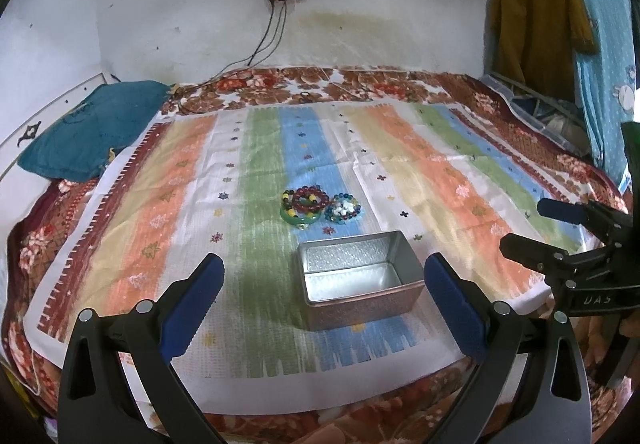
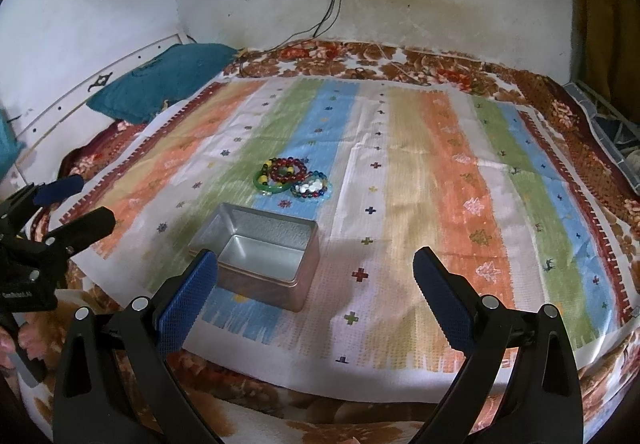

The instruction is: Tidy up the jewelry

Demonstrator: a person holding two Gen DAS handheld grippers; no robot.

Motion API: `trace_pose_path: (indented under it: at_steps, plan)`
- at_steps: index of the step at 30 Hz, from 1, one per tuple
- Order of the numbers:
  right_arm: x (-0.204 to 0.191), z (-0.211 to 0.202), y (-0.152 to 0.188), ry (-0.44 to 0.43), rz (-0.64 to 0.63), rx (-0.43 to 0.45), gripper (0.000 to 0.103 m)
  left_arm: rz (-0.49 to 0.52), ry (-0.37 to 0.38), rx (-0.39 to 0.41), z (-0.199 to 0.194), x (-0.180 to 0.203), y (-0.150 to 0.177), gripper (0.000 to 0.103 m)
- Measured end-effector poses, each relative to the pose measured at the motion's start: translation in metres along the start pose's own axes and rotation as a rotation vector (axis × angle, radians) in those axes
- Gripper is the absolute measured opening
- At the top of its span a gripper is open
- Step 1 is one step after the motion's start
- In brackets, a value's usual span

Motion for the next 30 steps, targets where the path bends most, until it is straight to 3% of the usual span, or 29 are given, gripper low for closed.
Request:
trace_pose_path:
  at_steps: [13, 30]
  plan:
    - [0.004, 0.01, -0.012, -0.034, 0.037, 0.01, 0.099, -0.114, 0.069, -0.05, 0.02, -0.012, -0.01, 0.097]
    - [0.019, 0.039, -0.034, -0.022, 0.089, 0.051, 0.099, -0.108, -0.017, -0.065, 0.065, -0.03, -0.03, 0.097]
Point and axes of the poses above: each gripper's, at about its wrist camera, not at the fingertips, and z roughly the way its jaws point, x to its right, y to its underside, the point moved 8 cm from there along z, roughly the way its jaws point, and after that the axes turned 8 degrees about -z, right-handed, at the moved point
